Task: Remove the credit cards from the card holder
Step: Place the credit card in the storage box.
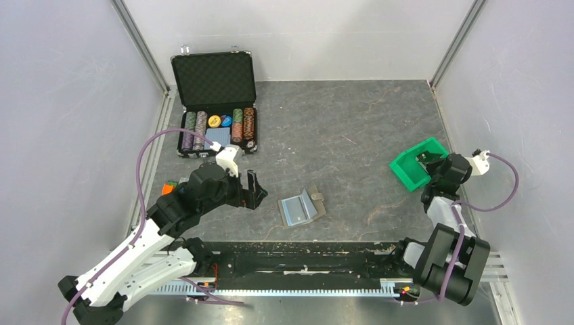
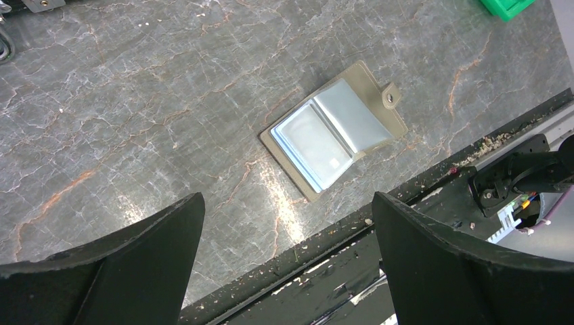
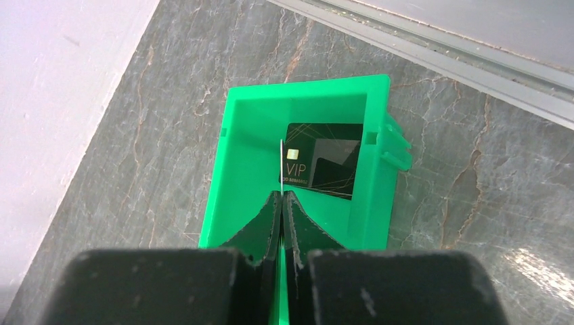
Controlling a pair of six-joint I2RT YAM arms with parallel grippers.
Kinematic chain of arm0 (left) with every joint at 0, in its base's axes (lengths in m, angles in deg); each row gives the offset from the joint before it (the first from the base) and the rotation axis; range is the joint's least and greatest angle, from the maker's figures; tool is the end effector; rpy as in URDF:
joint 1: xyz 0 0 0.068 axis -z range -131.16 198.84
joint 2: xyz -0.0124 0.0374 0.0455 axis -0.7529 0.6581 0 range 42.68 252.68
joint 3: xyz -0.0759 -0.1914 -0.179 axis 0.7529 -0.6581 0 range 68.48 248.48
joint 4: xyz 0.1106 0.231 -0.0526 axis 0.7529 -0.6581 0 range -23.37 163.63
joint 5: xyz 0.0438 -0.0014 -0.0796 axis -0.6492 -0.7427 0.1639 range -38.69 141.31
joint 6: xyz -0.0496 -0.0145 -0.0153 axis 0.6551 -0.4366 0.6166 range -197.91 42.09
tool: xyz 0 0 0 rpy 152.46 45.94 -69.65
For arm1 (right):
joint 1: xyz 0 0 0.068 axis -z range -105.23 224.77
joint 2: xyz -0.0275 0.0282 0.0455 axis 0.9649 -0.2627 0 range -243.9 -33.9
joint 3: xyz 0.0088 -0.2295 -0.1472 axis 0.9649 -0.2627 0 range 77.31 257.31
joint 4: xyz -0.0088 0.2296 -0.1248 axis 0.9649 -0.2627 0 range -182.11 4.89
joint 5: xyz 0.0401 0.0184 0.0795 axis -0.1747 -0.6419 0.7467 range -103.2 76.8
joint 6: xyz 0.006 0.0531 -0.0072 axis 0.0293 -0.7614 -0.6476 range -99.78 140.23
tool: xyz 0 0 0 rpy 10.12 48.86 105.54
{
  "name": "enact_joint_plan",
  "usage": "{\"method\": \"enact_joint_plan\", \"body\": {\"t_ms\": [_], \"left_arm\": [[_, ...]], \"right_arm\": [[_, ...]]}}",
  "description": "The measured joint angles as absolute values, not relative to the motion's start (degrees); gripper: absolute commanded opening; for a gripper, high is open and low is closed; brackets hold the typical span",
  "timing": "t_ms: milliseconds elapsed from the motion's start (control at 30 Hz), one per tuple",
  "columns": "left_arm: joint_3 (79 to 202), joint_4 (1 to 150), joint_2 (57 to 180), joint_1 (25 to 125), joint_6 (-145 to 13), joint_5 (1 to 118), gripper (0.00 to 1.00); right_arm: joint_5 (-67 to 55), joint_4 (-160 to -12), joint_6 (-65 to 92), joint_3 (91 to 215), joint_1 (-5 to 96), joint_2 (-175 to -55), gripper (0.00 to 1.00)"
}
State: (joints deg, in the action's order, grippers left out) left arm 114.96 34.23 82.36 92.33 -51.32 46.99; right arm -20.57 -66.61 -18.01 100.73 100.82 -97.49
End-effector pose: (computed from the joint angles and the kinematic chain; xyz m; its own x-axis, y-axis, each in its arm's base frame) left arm 0.1072 -0.0980 0.3116 -0.6361 -0.0118 -0.7715 0.3975 0.8520 -0.3407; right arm 0.2048 -0.1050 0.1974 0.0753 0.6464 -0.7593 0.6316 0.5583 0.5379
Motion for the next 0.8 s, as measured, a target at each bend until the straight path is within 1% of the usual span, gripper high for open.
{"method": "enact_joint_plan", "body": {"t_ms": [400,800], "left_arm": [[115.0,34.2,82.3,92.3,-51.3,47.0,1.00],[115.0,34.2,81.7,92.3,-51.3,47.0,1.00]], "right_arm": [[-20.7,-57.6,-21.4,99.0,100.8,-101.7,0.00],[-21.1,-54.4,-22.9,98.8,100.8,-104.3,0.00]]}}
